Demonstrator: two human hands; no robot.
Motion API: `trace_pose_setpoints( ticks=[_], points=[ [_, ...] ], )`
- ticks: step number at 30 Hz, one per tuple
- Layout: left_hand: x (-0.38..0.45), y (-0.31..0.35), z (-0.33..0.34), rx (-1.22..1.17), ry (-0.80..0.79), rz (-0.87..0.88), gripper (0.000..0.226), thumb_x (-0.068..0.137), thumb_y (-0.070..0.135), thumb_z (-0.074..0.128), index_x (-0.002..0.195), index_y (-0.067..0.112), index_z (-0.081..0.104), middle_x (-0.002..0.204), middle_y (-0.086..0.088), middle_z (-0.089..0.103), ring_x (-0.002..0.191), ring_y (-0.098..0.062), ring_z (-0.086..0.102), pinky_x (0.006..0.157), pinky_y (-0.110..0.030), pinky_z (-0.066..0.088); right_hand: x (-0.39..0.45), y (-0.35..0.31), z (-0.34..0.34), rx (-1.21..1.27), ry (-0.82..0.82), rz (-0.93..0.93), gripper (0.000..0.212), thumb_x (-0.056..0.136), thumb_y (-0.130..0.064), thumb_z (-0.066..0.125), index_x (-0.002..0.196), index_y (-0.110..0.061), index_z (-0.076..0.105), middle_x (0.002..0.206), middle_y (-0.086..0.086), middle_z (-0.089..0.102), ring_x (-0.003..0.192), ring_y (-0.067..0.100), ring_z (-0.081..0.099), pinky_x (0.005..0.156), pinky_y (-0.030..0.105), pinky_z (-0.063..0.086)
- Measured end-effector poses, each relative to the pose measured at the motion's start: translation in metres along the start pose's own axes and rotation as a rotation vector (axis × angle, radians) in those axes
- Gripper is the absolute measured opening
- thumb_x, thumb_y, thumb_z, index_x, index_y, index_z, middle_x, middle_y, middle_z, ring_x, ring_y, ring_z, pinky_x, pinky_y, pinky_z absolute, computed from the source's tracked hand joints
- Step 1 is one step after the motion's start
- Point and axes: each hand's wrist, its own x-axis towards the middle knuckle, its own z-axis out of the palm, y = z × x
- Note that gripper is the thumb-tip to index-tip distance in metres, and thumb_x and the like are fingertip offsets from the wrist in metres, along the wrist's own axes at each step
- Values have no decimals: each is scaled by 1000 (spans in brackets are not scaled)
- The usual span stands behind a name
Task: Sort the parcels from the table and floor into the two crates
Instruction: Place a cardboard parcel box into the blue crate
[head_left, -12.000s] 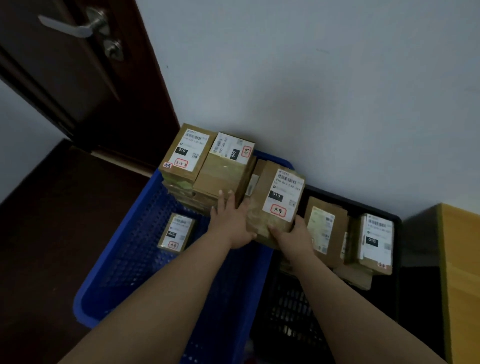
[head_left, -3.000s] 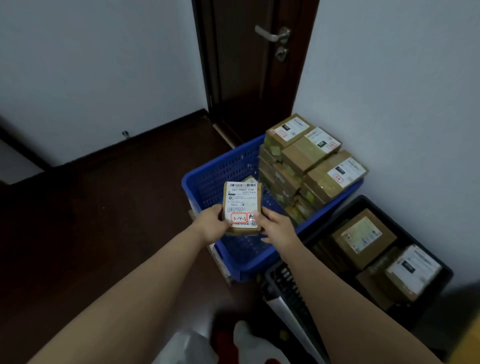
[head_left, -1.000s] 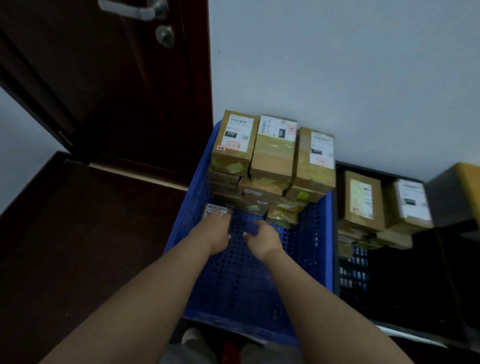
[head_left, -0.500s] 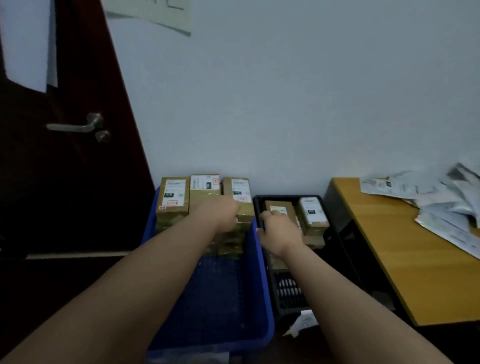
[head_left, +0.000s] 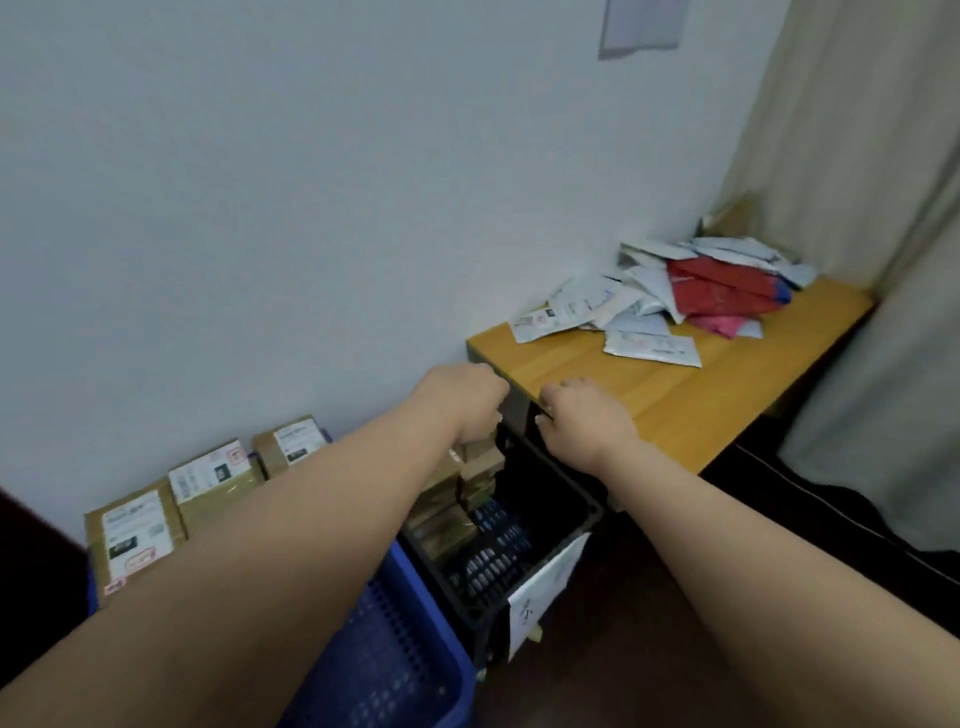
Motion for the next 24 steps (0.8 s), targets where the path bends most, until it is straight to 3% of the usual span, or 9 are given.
trace_pose_setpoints(
  ticks=[5,8,13,18,24],
  points=[
    [62,62,-13,-2,-6,119,28,98,31,46,119,15,57,115,-9,57,105,-29,56,72,-39,48,-1,84,-6,-20,11,84,32,98,-32,47,123,-14,56,121,9,57,119,29,45,82,37,44],
    [110,109,-13,6,-18,145,34,99,31,44,128,18,53,122,-7,55,109,-28,55,64,-35,40,-2,146,-6,-2,26,119,33,98,-33,47,124,-14,56,122,9,57,120,28,46,85,39,47],
    [202,202,-28,-12,-61,154,33,100,30,43,129,18,53,124,-7,54,111,-28,55,66,-36,41,-9,268,-11,3,24,205,30,96,-31,49,118,-13,60,118,8,60,116,28,50,83,38,47],
    [278,277,-51,-70,-13,166,33,98,28,45,128,17,55,127,-7,54,115,-28,54,74,-36,45,-7,377,-29,-33,3,260,29,96,-31,50,115,-12,61,114,8,63,113,28,51,83,39,50],
    [354,321,-65,-62,-25,187,36,99,33,46,130,17,54,130,-8,51,118,-30,52,80,-40,45,12,459,-27,47,19,310,28,97,-30,49,113,-11,62,107,9,63,112,27,51,78,40,52]
  ],
)
